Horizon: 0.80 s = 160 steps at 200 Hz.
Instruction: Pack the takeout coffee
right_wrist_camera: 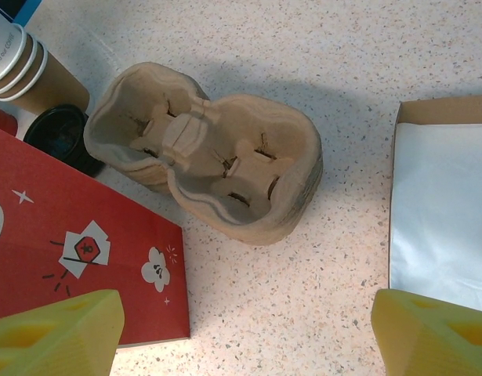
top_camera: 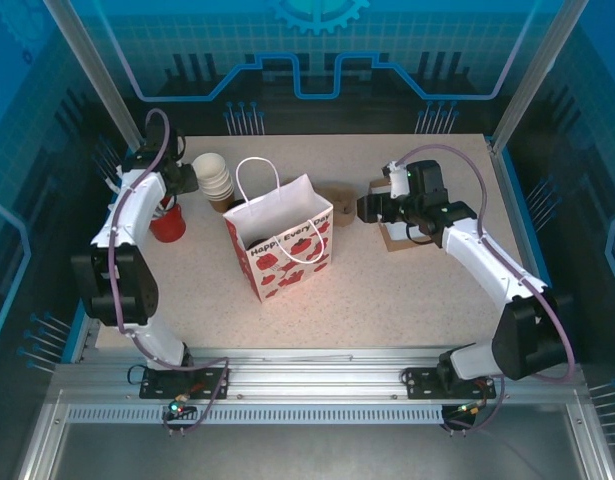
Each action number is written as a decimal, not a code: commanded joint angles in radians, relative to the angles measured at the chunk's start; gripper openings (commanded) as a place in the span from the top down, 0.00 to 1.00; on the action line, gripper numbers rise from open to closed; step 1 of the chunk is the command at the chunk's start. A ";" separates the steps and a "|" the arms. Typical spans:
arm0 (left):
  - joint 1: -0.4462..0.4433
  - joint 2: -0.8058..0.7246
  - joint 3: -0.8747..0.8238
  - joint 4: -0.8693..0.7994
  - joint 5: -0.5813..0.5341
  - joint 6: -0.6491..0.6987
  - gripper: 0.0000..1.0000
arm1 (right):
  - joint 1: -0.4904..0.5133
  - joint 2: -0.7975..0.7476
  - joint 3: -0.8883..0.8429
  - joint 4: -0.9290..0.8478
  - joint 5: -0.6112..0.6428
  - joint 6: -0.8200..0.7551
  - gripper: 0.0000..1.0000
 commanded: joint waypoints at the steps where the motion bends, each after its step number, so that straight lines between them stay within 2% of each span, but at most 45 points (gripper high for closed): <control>1: -0.006 0.008 0.040 -0.023 -0.042 0.009 0.67 | 0.007 0.010 0.008 0.009 -0.022 0.002 0.16; 28: -0.008 -0.004 0.035 -0.022 -0.060 0.014 0.78 | 0.006 0.014 0.005 0.010 -0.025 0.002 0.17; 79: -0.010 -0.059 0.053 -0.048 -0.119 0.038 0.87 | 0.012 0.014 0.011 0.000 -0.031 0.001 0.17; 128: -0.016 -0.218 0.112 -0.090 -0.163 0.060 0.96 | 0.021 -0.005 0.021 -0.012 -0.036 0.005 0.17; 160: -0.071 -0.347 0.228 -0.173 -0.220 0.074 0.98 | 0.028 -0.049 0.035 -0.048 -0.035 -0.001 0.17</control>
